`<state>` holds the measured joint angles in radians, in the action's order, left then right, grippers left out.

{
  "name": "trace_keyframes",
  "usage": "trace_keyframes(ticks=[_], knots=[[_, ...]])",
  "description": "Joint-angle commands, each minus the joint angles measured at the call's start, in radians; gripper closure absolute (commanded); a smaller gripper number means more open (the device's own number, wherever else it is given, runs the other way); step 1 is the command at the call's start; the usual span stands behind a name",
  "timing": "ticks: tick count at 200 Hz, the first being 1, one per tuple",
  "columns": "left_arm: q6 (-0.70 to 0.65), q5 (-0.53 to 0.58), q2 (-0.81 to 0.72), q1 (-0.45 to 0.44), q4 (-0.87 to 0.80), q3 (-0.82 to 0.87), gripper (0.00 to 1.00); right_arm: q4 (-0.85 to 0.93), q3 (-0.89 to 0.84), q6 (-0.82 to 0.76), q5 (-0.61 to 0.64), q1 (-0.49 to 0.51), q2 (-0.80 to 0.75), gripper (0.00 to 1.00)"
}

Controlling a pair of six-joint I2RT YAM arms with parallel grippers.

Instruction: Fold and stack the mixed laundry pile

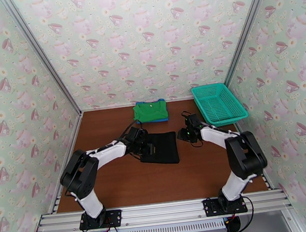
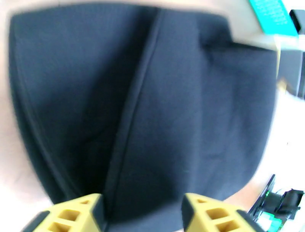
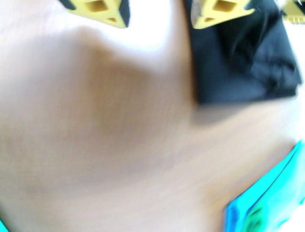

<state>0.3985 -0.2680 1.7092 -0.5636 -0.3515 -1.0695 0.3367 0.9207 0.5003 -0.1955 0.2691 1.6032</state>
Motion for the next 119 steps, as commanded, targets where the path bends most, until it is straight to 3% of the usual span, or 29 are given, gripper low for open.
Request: trace_keyframes(ticks=[1,18,24,26,28,31,66,119], knots=[[0.022,0.096,-0.071,0.004,-0.073,-0.062,0.24,-0.047,-0.100,0.035,-0.139,0.008,-0.106,0.34],[0.034,0.117,-0.083,-0.001,-0.154,-0.095,0.02,-0.092,-0.157,0.069,-0.189,0.013,-0.155,0.25],[0.042,0.120,-0.080,-0.003,-0.182,-0.101,0.00,-0.103,-0.170,0.075,-0.195,0.020,-0.165,0.23],[0.045,0.121,-0.079,-0.003,-0.193,-0.104,0.00,-0.106,-0.173,0.077,-0.196,0.022,-0.167,0.17],[0.046,0.121,-0.079,-0.003,-0.200,-0.105,0.00,-0.108,-0.175,0.078,-0.196,0.024,-0.168,0.04],[0.048,0.121,-0.076,-0.004,-0.210,-0.107,0.00,-0.108,-0.178,0.080,-0.195,0.029,-0.169,0.01],[0.065,0.120,-0.025,-0.009,-0.207,-0.084,0.00,-0.119,-0.152,0.095,-0.162,0.094,-0.099,0.00],[0.050,0.064,0.168,-0.015,-0.172,-0.165,0.00,-0.115,-0.070,0.125,-0.075,0.190,0.058,0.00]])
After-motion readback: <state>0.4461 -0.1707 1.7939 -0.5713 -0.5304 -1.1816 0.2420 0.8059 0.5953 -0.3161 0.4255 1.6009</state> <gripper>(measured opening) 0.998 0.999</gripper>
